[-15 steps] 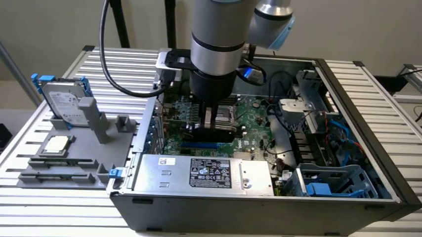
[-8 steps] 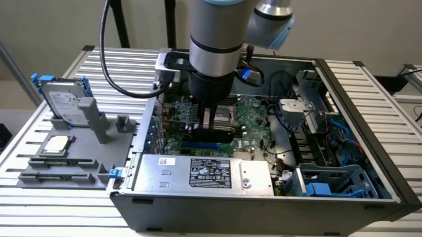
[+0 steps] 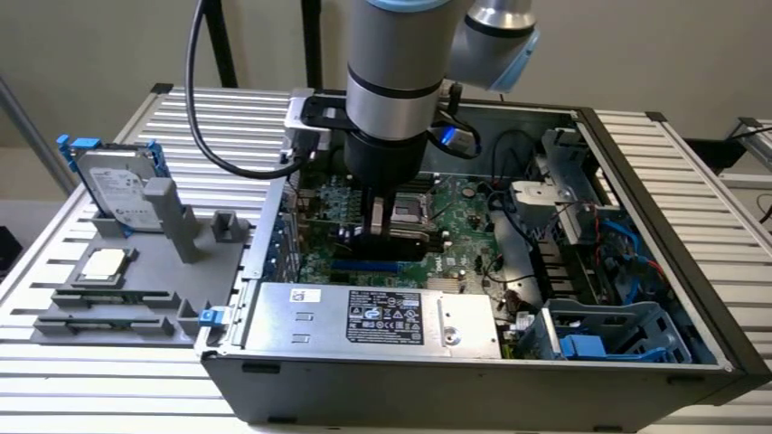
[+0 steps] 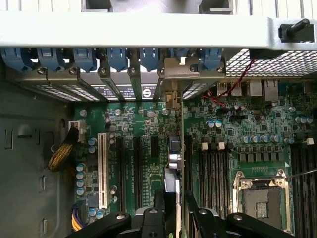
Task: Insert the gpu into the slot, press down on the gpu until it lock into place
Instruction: 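Insert the gpu into the slot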
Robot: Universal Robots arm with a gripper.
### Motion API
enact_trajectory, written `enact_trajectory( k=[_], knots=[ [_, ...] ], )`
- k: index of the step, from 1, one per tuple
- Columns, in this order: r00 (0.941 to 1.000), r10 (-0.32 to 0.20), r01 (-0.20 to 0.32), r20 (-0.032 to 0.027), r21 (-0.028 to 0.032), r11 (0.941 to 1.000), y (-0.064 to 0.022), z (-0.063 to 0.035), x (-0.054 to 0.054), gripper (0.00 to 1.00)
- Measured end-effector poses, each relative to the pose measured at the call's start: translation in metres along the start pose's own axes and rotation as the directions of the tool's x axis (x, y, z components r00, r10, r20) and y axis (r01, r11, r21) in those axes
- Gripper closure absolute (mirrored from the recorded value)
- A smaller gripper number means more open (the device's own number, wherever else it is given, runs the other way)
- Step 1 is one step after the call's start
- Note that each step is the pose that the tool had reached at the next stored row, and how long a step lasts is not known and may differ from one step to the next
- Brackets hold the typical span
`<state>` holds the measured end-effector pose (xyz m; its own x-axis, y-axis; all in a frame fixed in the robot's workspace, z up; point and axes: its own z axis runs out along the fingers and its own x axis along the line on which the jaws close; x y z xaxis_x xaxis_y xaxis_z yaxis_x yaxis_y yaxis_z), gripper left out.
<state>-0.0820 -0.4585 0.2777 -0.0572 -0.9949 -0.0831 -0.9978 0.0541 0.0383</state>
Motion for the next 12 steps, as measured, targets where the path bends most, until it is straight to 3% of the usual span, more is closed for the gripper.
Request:
enact_trajectory(
  k=[12],
  knots=[
    [1.0,0.0,0.0,-0.0023,-0.0017,1.0,0.0006,0.0034,0.0004,0.74]
  ],
)
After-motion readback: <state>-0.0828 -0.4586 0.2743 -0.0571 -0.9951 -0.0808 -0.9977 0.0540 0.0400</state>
